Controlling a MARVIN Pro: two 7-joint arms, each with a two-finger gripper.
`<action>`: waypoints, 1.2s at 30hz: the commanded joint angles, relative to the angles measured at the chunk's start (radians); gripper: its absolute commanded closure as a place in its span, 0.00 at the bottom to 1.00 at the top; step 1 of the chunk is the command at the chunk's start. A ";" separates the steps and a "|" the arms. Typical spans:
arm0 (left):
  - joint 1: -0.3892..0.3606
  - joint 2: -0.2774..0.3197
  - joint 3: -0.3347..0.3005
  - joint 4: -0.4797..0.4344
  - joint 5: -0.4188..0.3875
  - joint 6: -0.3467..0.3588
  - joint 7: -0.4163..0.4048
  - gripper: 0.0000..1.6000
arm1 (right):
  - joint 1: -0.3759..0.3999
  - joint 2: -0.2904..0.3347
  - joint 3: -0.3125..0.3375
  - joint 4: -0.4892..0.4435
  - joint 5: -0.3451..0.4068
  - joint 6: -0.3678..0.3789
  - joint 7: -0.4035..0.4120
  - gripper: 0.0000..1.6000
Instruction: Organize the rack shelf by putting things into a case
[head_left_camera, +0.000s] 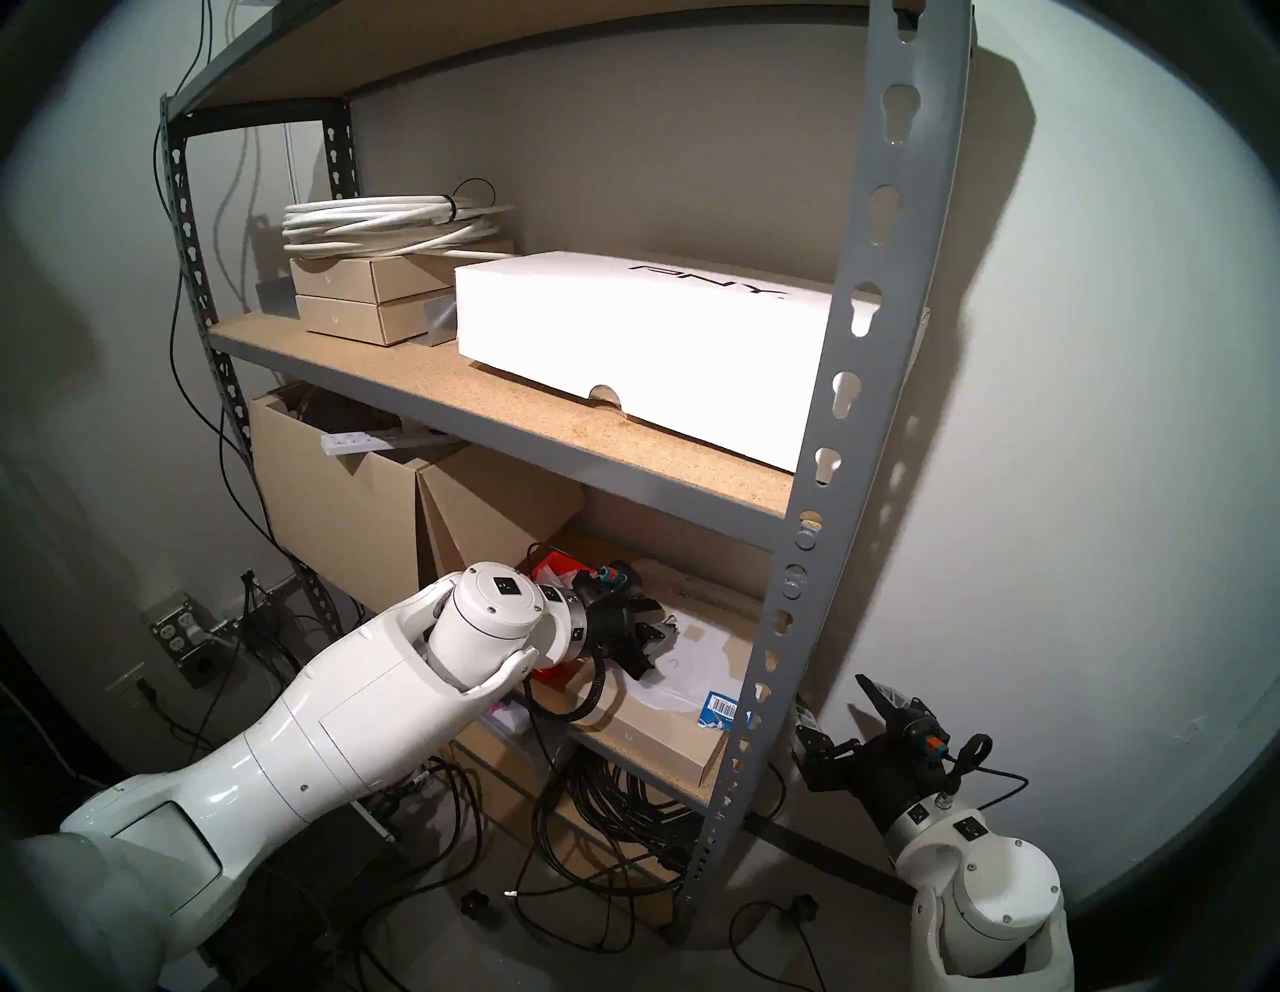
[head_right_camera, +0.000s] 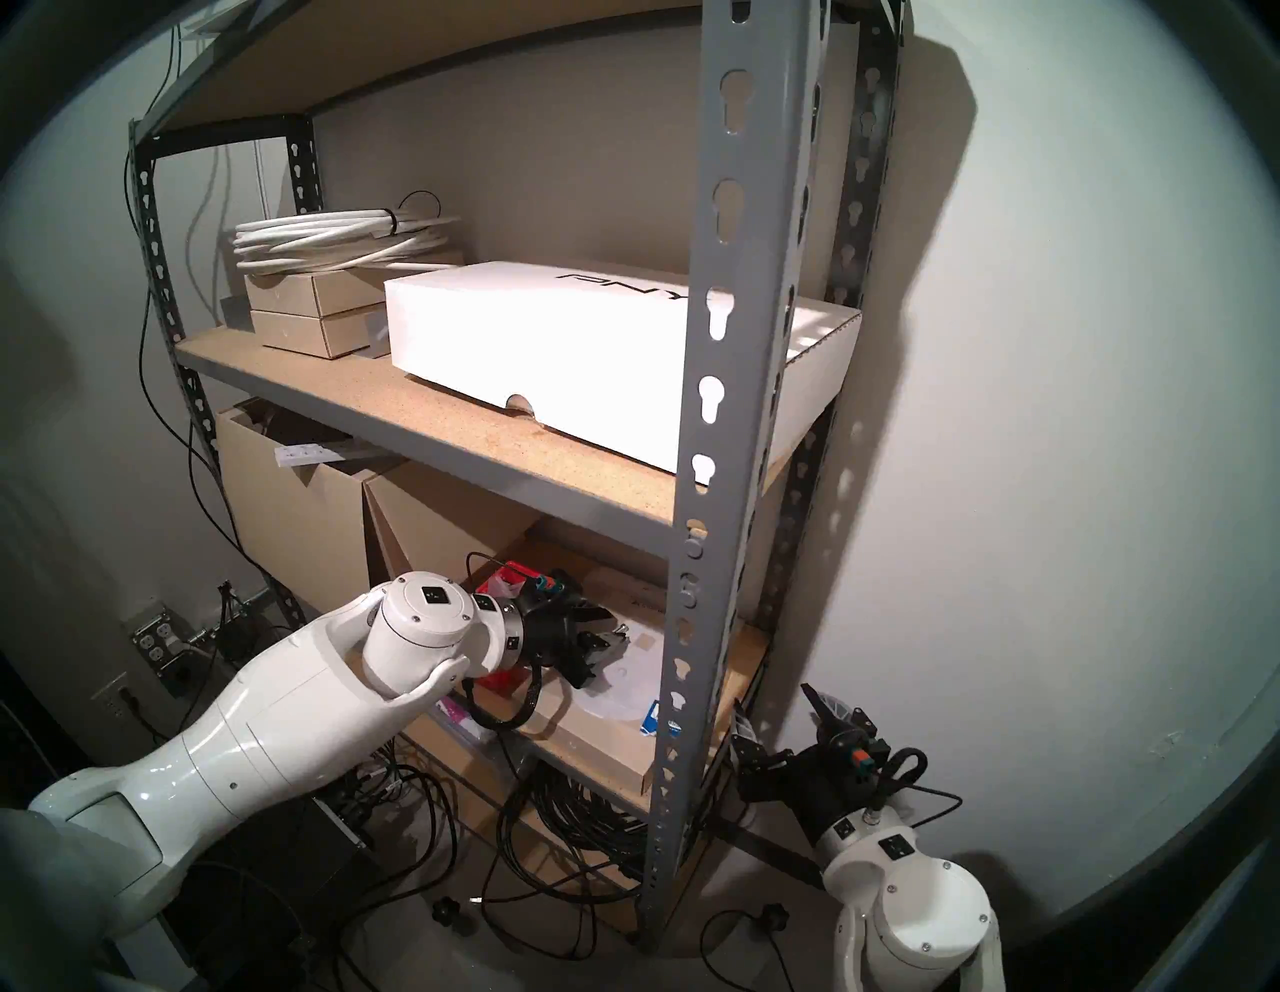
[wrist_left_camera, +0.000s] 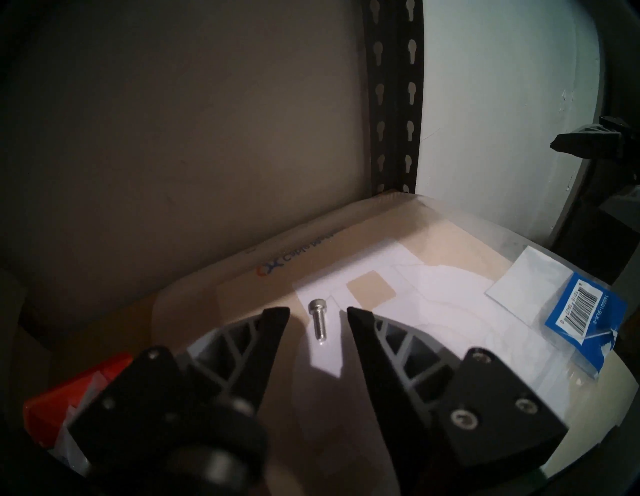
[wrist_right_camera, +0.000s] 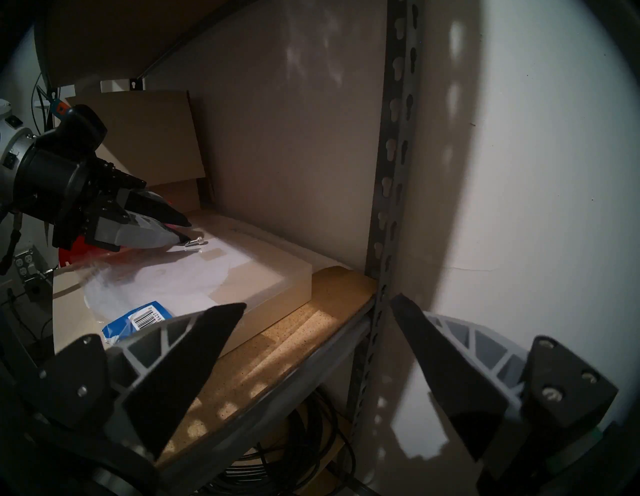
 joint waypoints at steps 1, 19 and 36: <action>-0.016 -0.015 -0.006 0.016 -0.006 -0.014 -0.011 0.37 | 0.005 0.000 -0.001 -0.021 0.000 -0.009 -0.001 0.00; -0.012 -0.021 -0.008 0.042 -0.001 -0.034 -0.023 0.45 | 0.005 -0.001 0.000 -0.021 -0.001 -0.009 0.001 0.00; 0.003 0.006 -0.017 0.012 -0.015 -0.040 -0.022 0.69 | 0.006 -0.003 0.001 -0.021 -0.002 -0.009 0.002 0.00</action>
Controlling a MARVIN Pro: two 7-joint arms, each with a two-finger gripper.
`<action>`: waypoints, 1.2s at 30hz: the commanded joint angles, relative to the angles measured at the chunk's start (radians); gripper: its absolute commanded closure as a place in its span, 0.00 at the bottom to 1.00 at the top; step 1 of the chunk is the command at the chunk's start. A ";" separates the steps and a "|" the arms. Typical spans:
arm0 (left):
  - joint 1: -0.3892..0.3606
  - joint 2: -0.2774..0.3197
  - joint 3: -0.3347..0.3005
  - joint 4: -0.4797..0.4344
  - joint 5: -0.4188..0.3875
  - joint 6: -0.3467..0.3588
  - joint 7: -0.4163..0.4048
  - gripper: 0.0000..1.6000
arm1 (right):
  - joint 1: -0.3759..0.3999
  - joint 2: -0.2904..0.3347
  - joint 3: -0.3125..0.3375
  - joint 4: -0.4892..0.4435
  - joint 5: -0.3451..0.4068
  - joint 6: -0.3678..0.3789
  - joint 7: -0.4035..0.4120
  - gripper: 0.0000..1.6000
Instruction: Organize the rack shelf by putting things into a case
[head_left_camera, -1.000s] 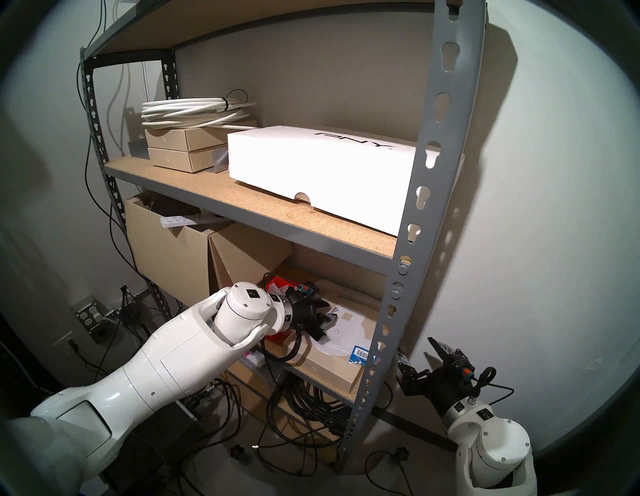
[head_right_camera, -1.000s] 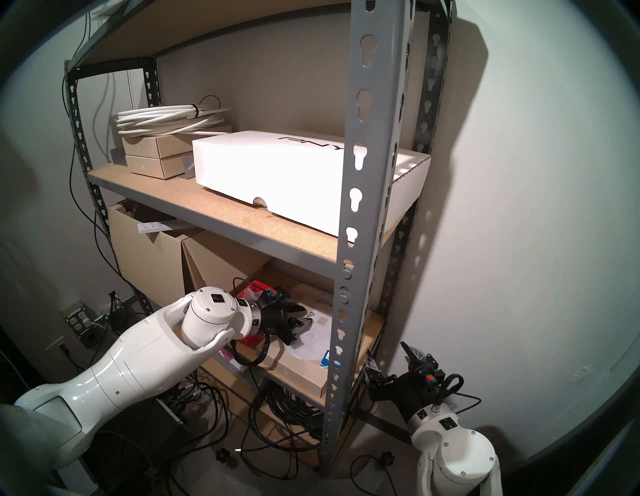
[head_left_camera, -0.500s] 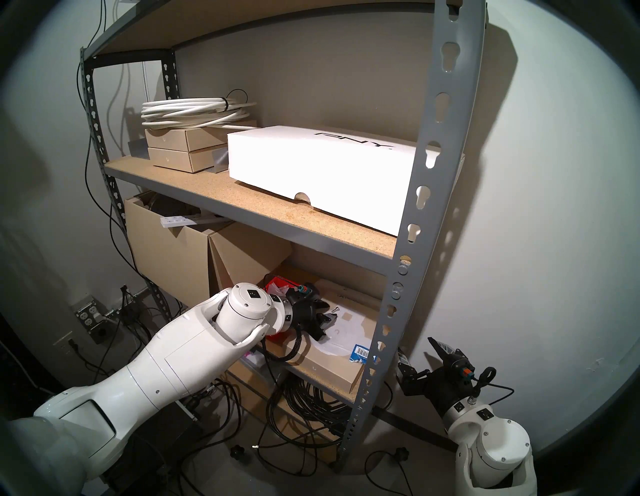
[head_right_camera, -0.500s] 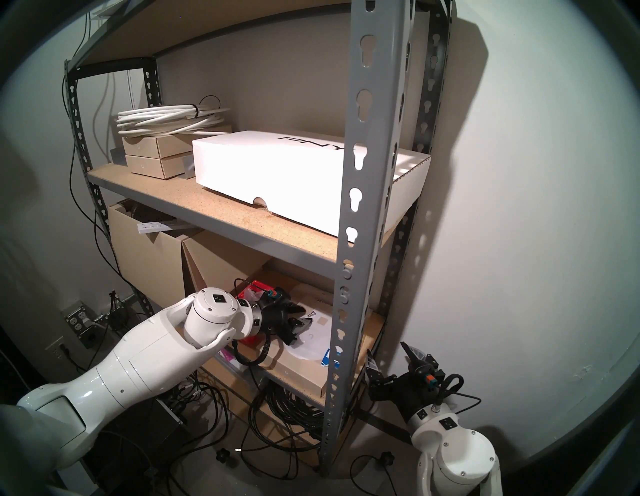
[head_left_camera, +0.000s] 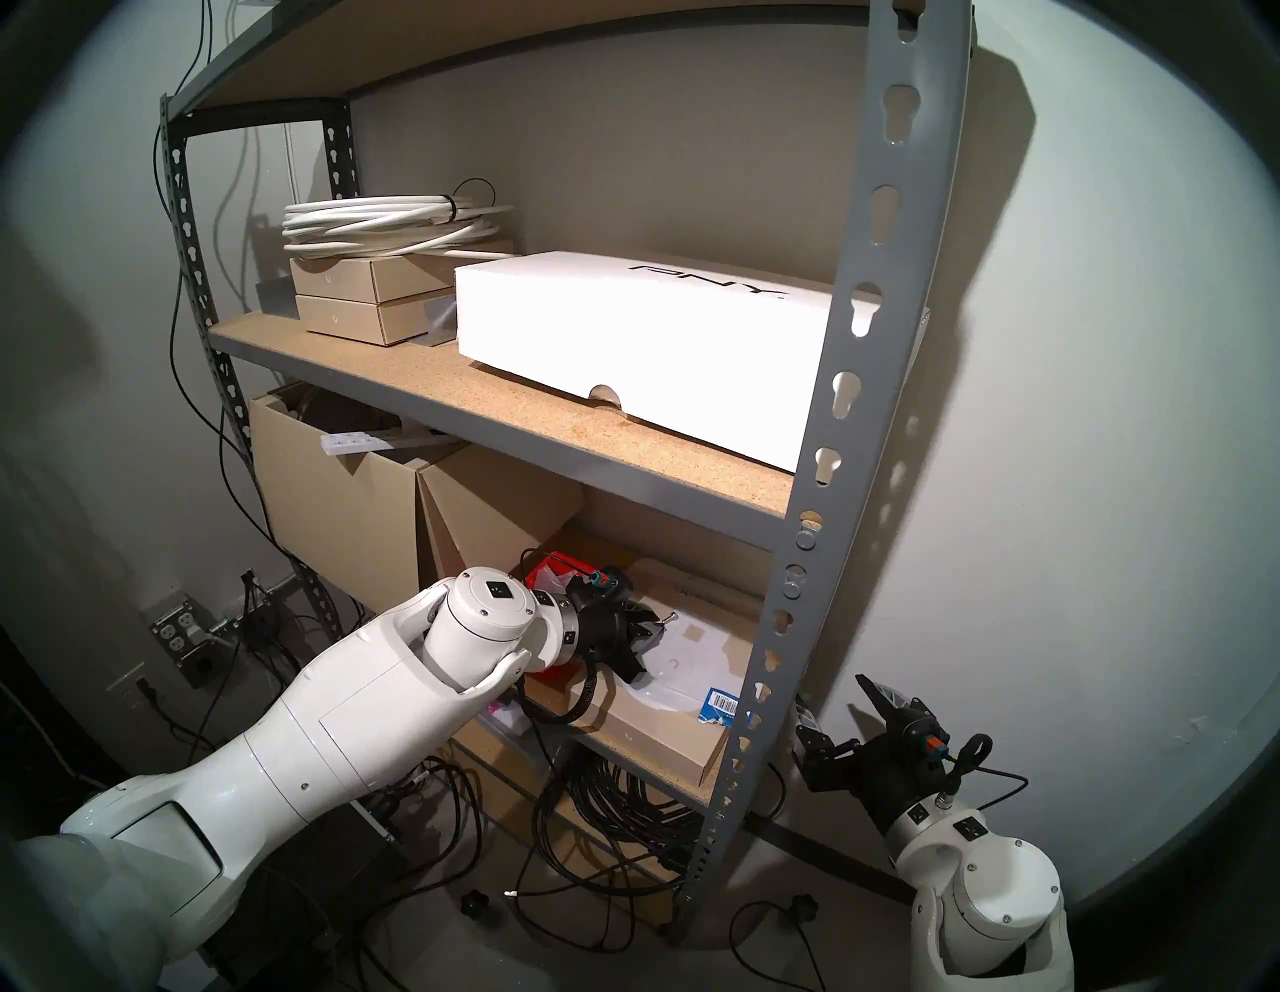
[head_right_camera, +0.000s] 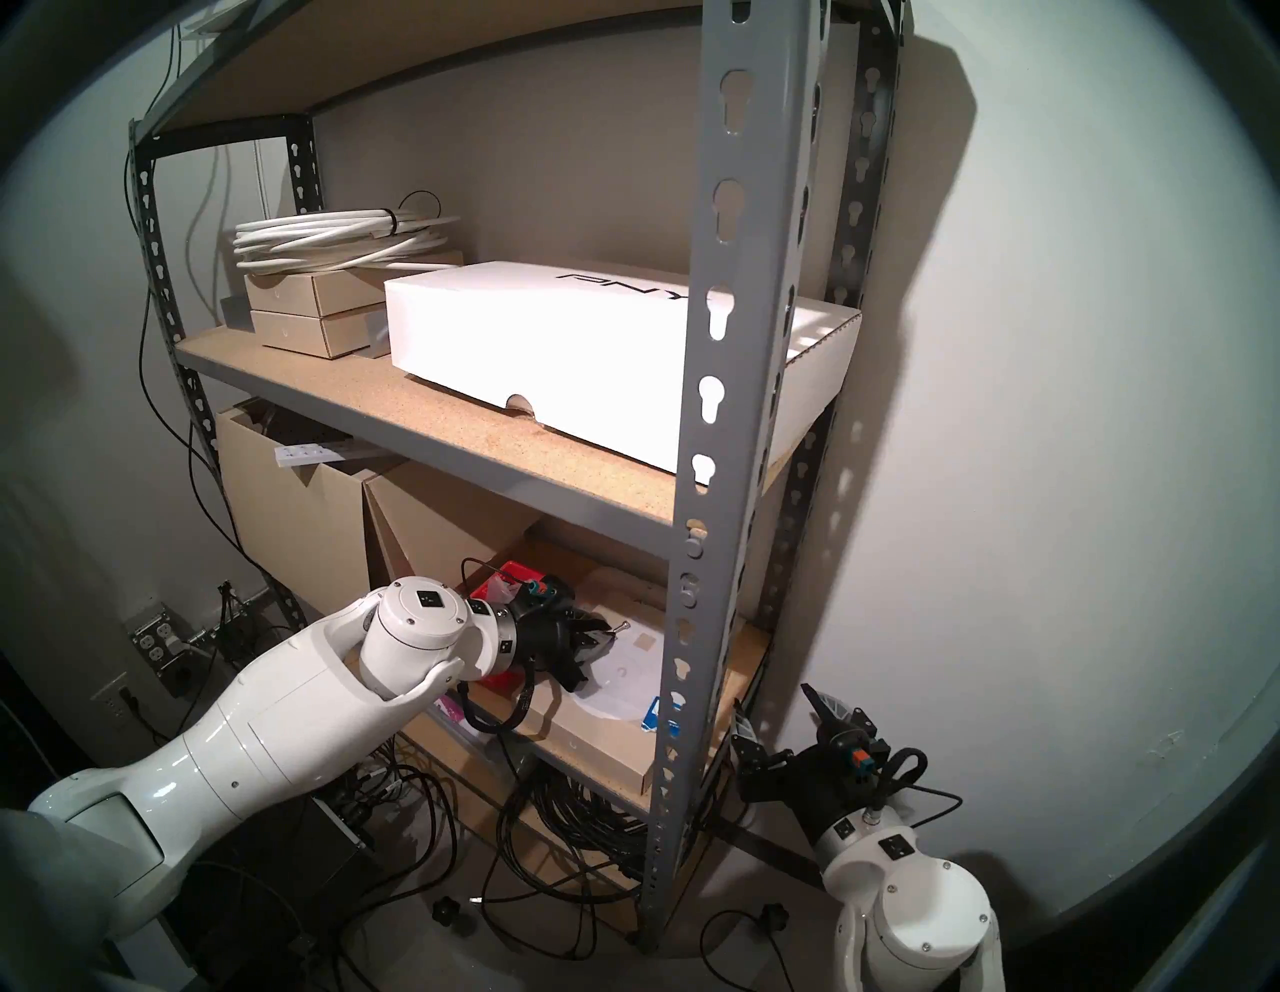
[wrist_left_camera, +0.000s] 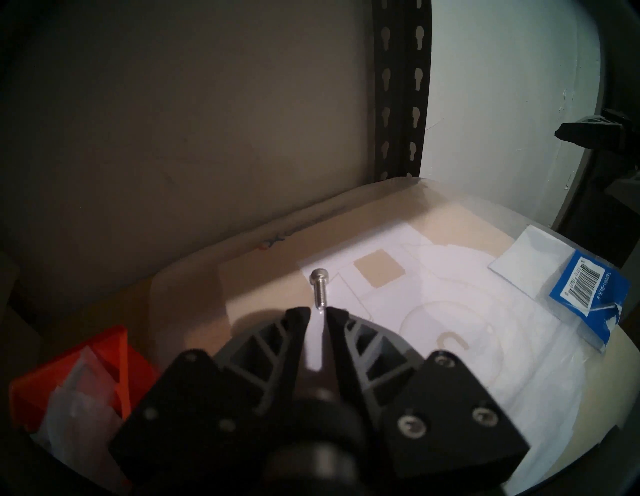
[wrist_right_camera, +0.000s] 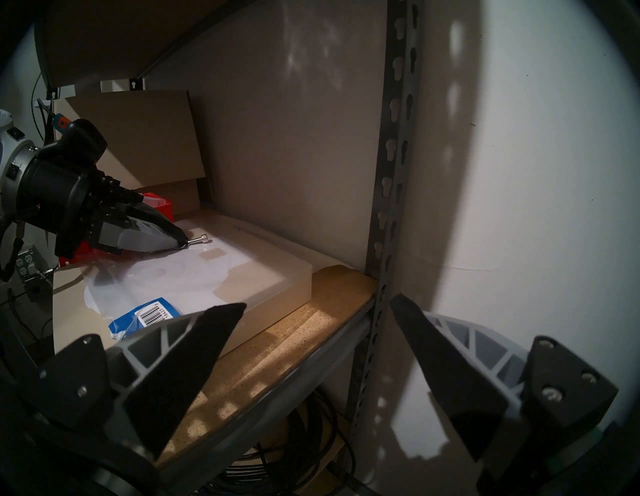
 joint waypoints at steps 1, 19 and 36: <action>-0.004 0.000 -0.011 -0.028 -0.006 -0.007 0.001 0.73 | 0.005 0.001 -0.001 -0.021 0.000 -0.009 -0.001 0.00; -0.040 -0.018 -0.020 -0.015 -0.024 -0.005 -0.002 0.44 | 0.006 -0.001 0.000 -0.021 0.000 -0.009 0.001 0.00; -0.061 -0.060 0.009 0.033 -0.015 -0.003 -0.005 0.44 | 0.006 -0.002 0.001 -0.021 -0.001 -0.009 0.002 0.00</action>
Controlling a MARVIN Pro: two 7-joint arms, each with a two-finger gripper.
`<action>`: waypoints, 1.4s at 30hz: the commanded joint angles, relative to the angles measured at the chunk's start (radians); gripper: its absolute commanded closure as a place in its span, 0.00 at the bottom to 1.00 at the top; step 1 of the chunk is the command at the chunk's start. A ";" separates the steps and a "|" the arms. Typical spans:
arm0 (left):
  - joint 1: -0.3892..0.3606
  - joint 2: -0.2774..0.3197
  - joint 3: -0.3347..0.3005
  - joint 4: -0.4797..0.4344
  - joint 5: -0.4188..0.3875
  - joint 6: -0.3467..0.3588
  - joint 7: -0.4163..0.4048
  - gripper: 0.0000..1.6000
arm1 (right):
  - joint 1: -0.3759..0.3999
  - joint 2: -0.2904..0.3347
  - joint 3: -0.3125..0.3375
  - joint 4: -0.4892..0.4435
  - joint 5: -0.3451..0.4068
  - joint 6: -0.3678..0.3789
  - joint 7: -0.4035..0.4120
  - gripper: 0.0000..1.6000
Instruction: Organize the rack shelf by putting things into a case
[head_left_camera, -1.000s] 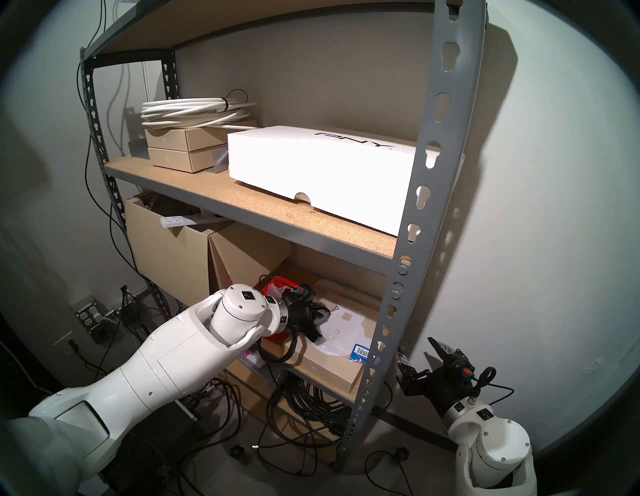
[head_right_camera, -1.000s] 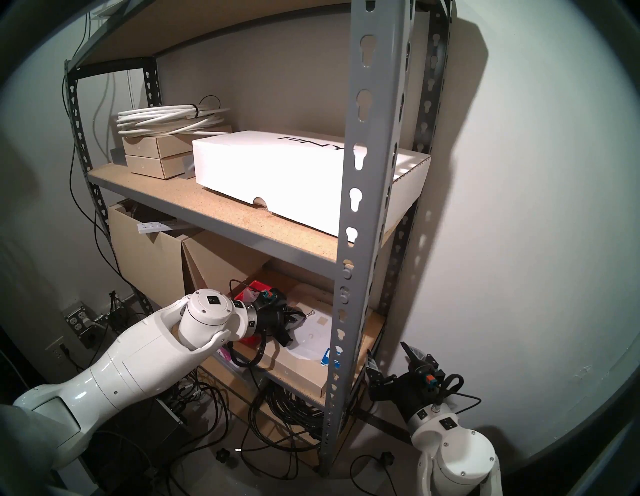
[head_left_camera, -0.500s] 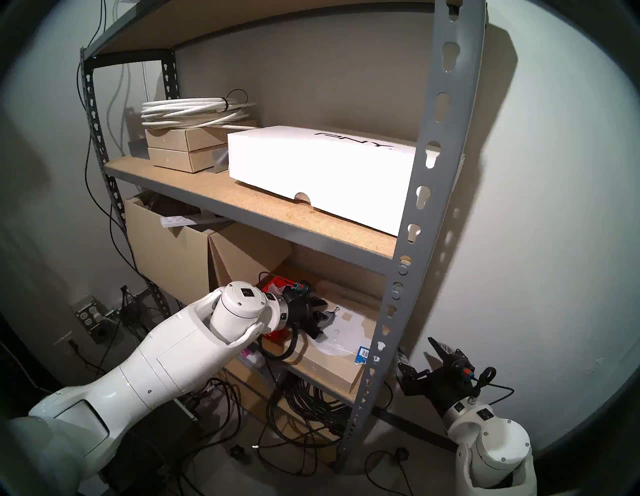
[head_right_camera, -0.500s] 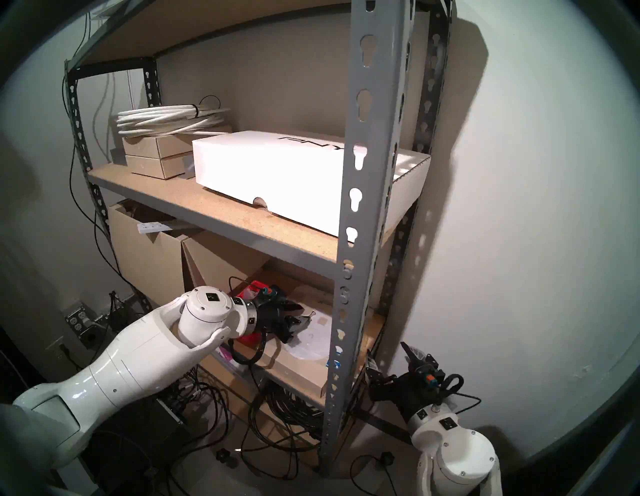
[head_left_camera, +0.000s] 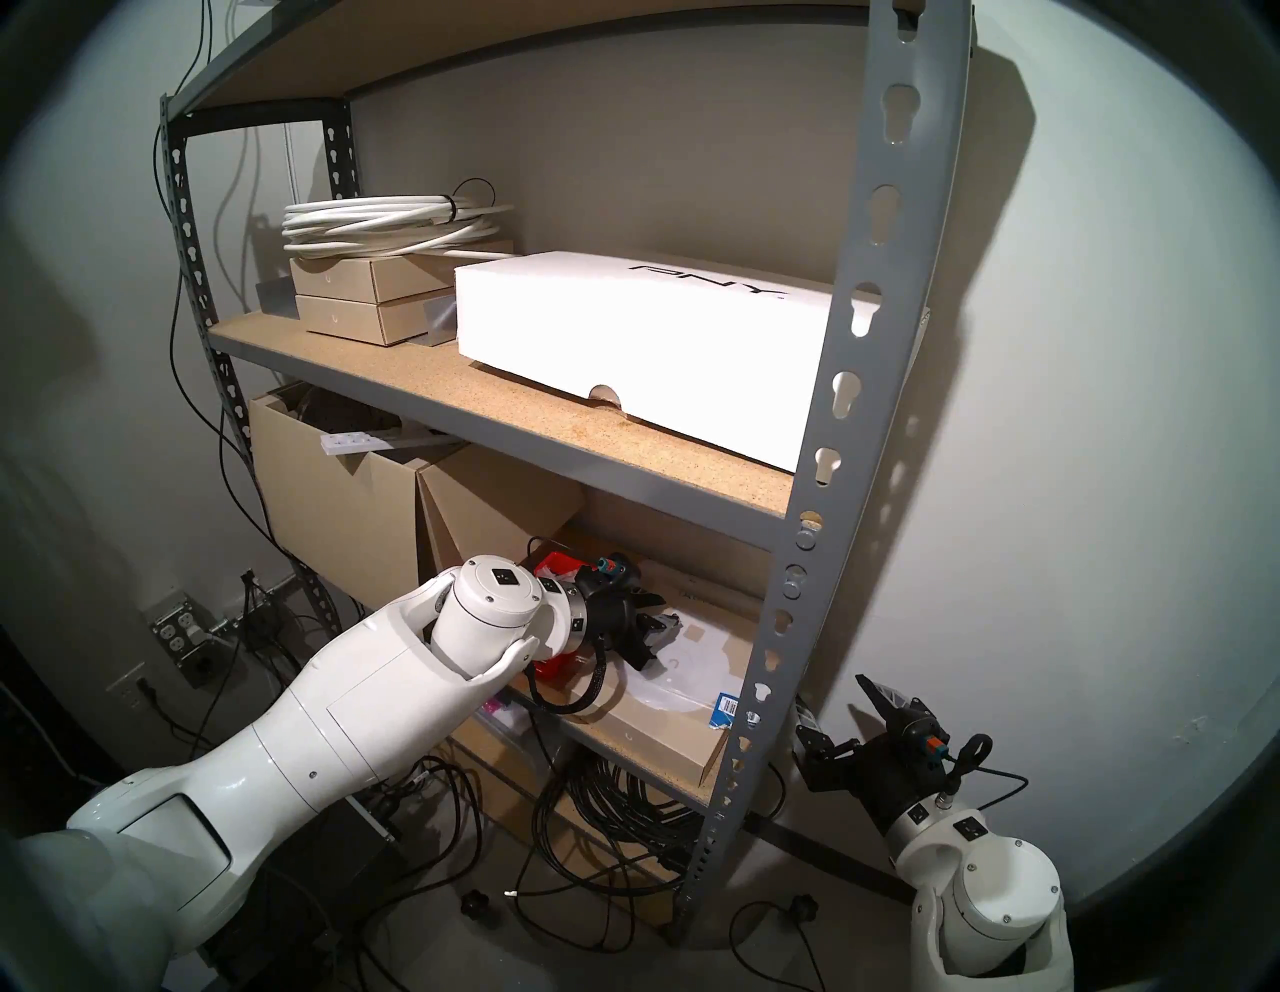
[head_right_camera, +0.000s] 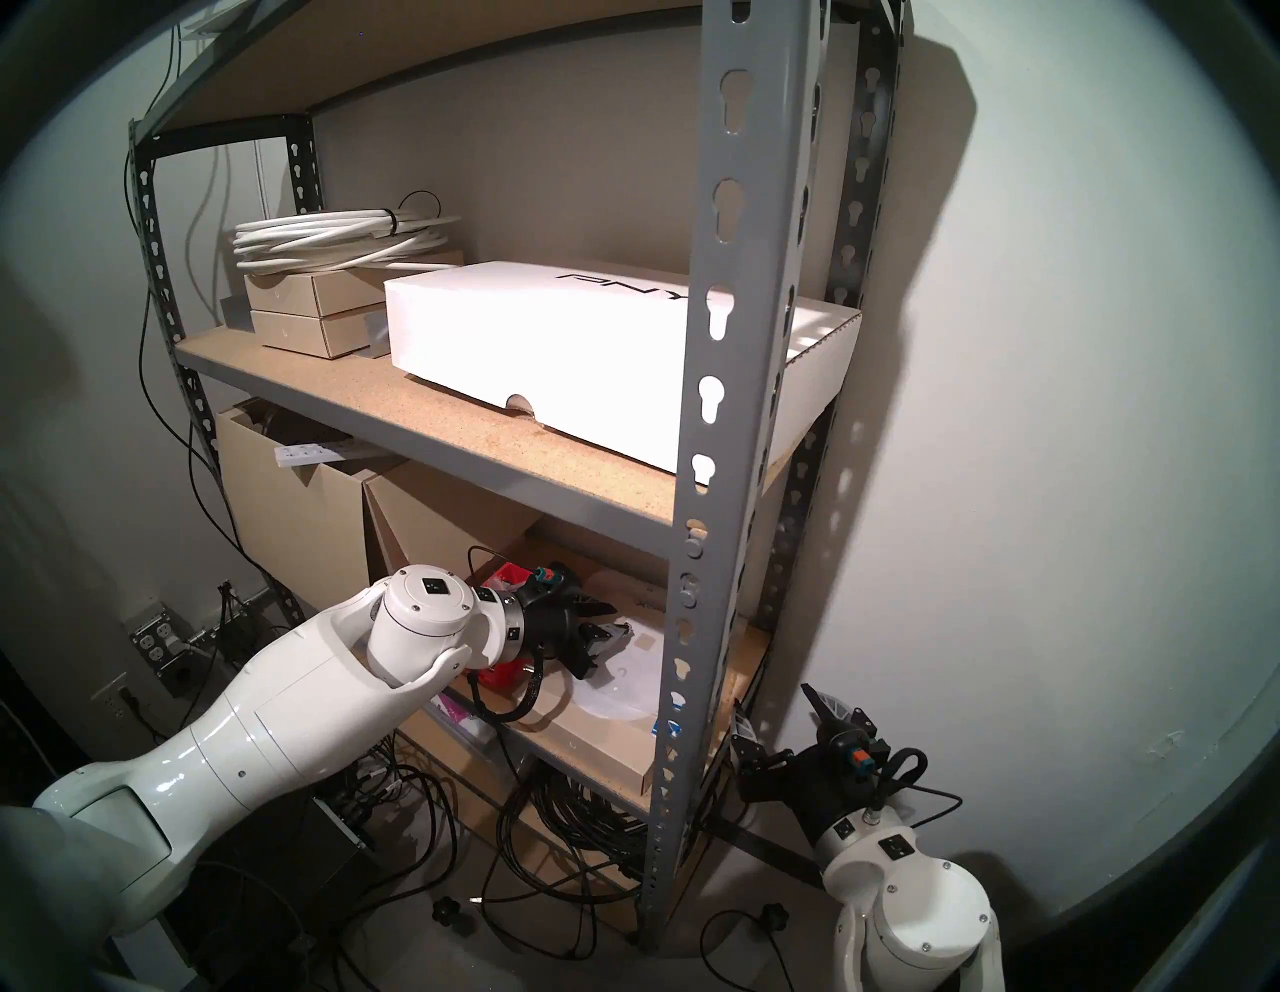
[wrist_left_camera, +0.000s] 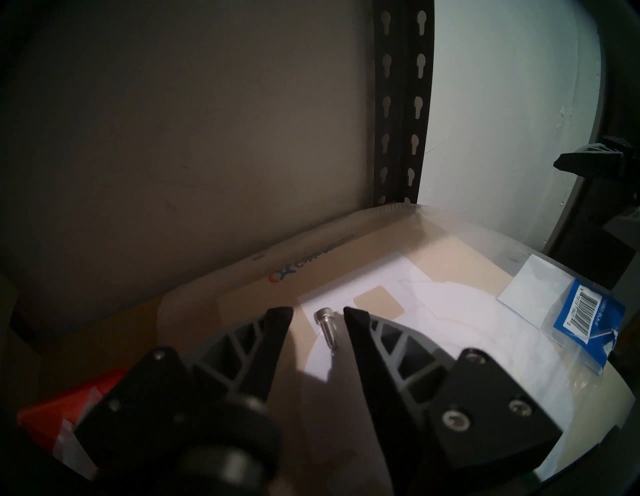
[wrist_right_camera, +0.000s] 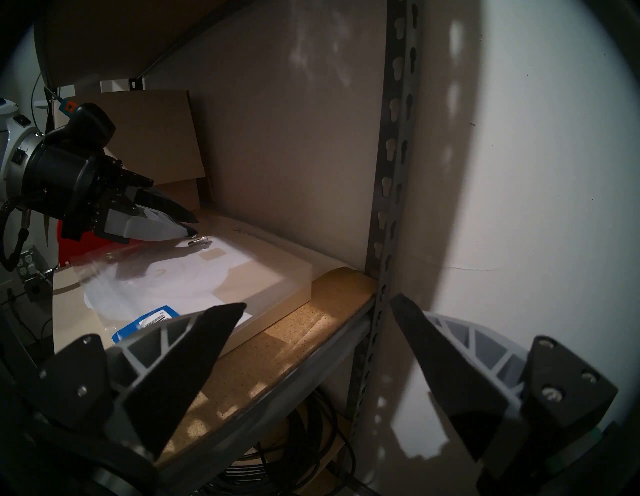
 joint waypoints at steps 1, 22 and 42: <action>-0.027 -0.025 0.005 0.016 0.009 -0.004 0.002 0.44 | 0.005 0.001 -0.001 -0.021 0.000 -0.009 -0.001 0.00; -0.023 -0.034 0.024 0.024 0.046 -0.001 -0.005 0.58 | 0.005 -0.001 0.000 -0.021 -0.001 -0.009 0.000 0.00; -0.005 -0.013 -0.008 -0.018 0.027 -0.003 -0.004 1.00 | 0.006 -0.002 0.001 -0.021 -0.002 -0.009 0.002 0.00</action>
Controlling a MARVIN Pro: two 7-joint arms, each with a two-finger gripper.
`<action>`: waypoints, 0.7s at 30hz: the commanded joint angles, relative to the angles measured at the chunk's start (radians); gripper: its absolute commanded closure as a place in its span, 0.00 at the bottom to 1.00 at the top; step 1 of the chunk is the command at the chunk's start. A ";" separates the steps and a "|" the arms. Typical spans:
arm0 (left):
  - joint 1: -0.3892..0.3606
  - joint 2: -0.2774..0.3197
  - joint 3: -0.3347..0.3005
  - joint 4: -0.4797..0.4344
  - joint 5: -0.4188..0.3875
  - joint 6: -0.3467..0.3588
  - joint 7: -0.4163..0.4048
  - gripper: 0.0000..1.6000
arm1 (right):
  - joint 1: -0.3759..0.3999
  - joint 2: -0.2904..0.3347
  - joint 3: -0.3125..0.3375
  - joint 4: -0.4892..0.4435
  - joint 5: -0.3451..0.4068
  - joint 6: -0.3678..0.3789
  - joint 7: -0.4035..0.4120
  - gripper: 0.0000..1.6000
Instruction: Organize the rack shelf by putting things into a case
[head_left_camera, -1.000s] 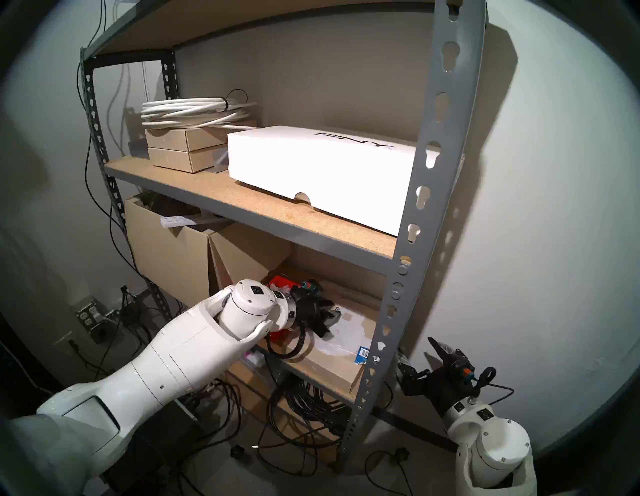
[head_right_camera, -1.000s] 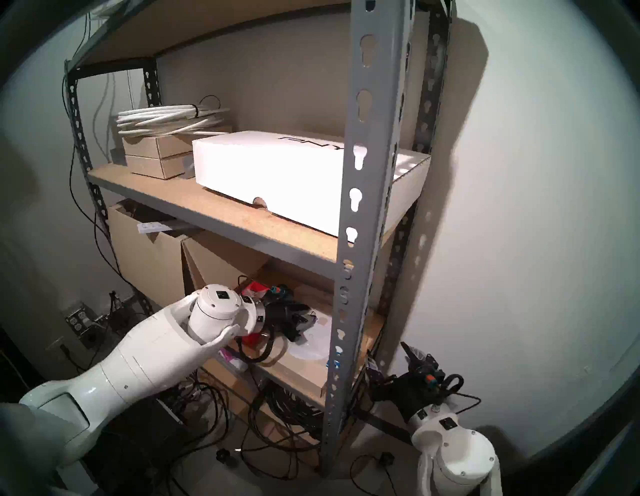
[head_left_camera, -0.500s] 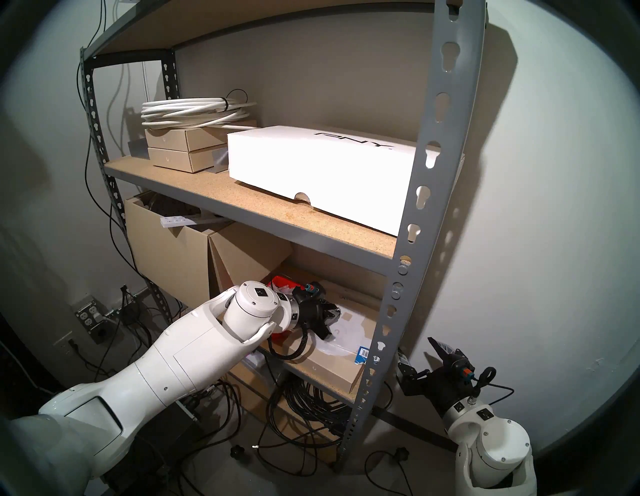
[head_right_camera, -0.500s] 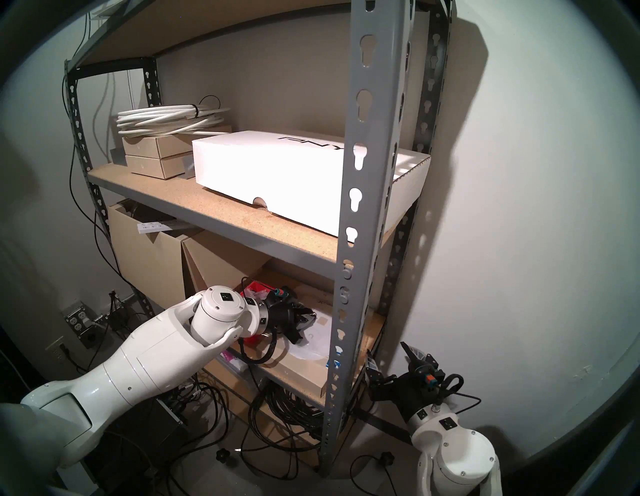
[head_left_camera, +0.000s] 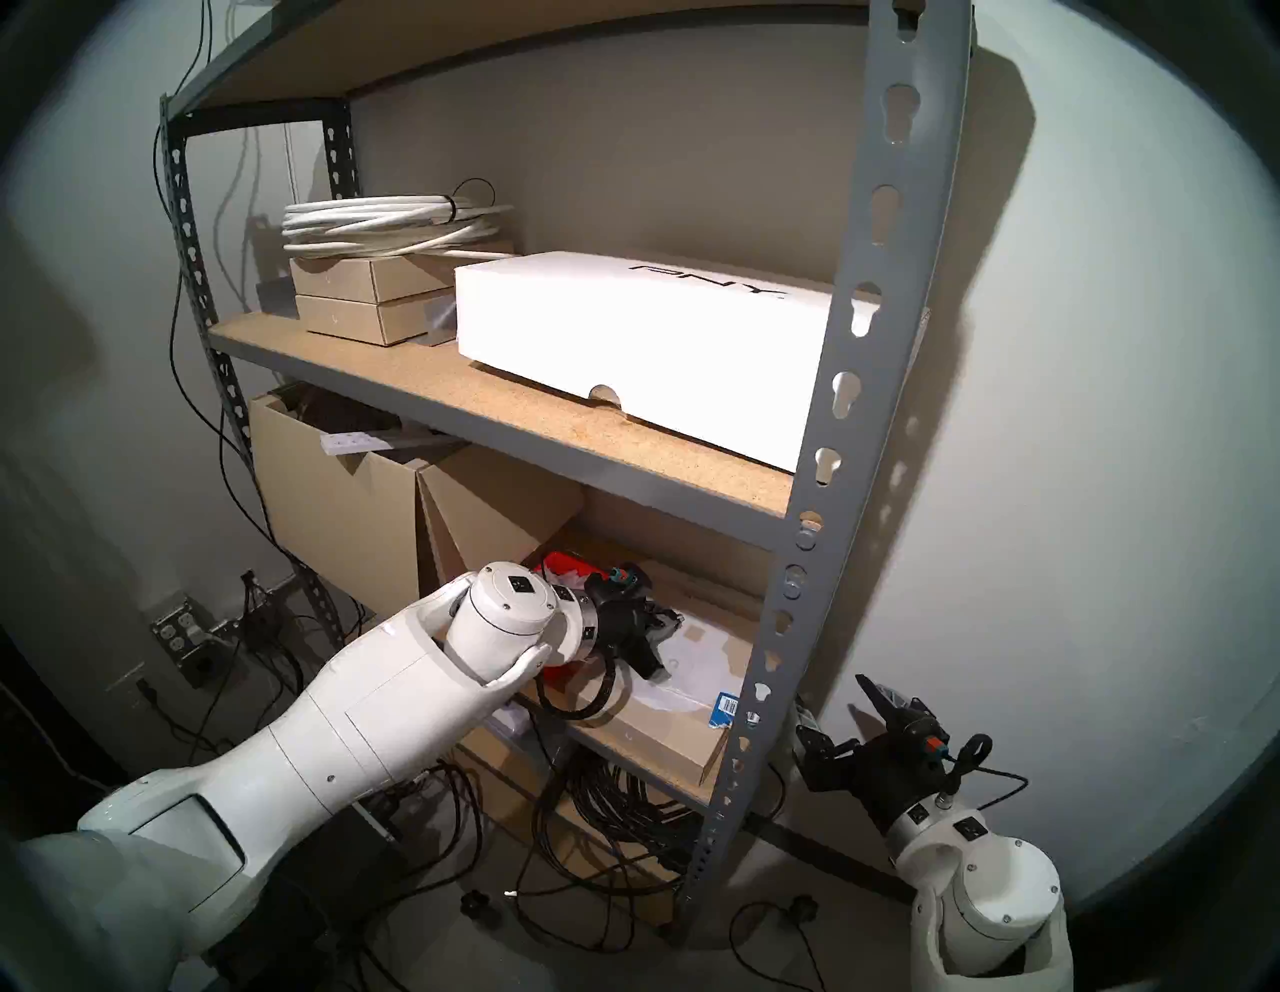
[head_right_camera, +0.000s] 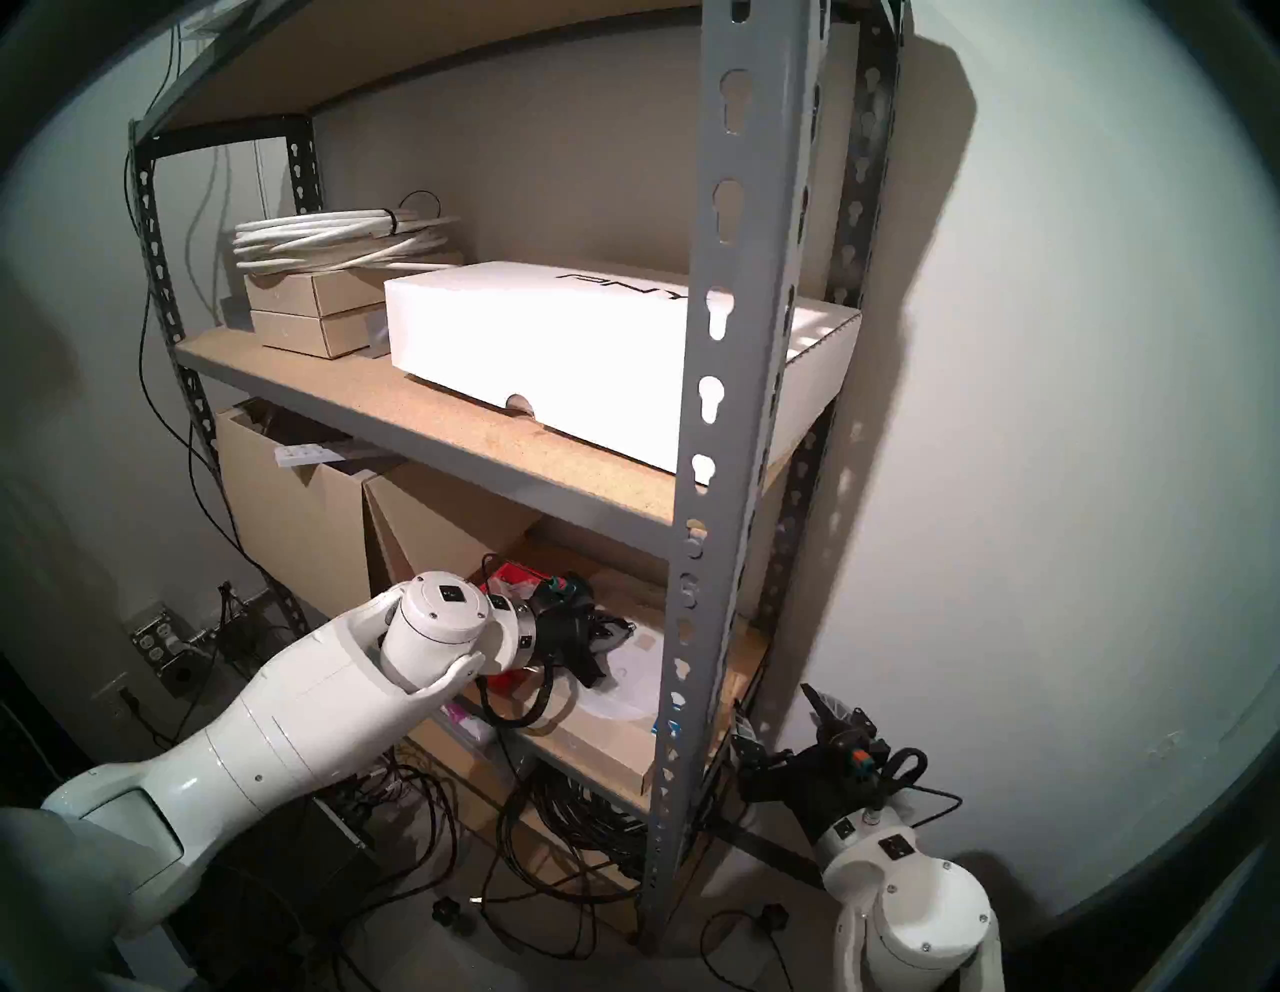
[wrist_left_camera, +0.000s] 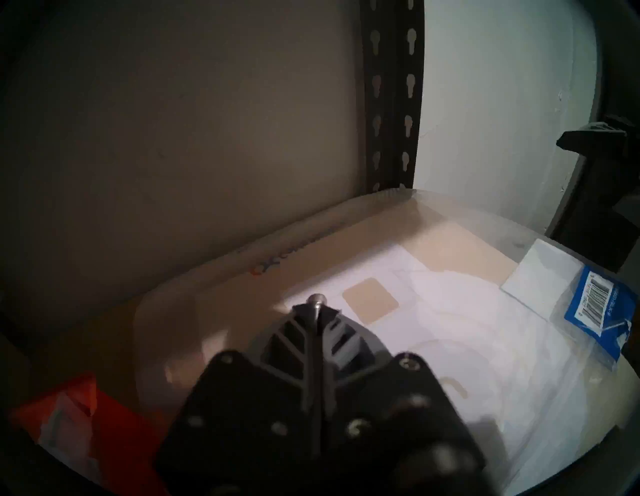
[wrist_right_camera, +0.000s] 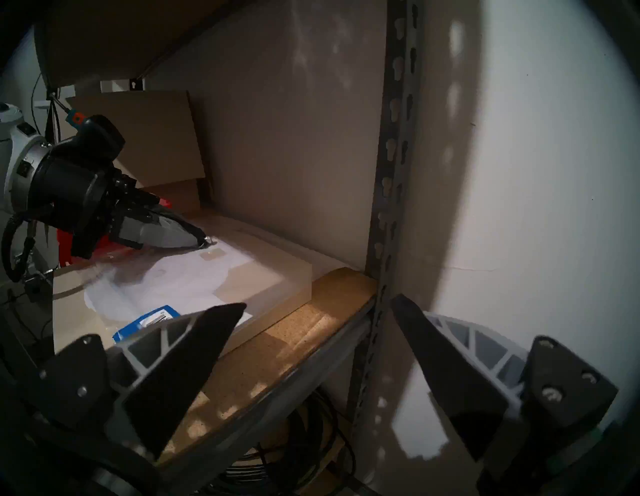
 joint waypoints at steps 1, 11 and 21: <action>-0.001 0.009 -0.023 -0.038 -0.014 -0.003 0.003 1.00 | 0.005 0.001 -0.001 -0.021 0.000 -0.009 -0.001 0.00; 0.050 0.096 -0.086 -0.148 -0.062 -0.004 0.013 1.00 | 0.006 0.000 0.000 -0.020 0.000 -0.008 0.000 0.00; 0.138 0.232 -0.190 -0.287 -0.130 -0.023 -0.010 1.00 | 0.007 0.000 0.000 -0.020 0.000 -0.008 0.001 0.00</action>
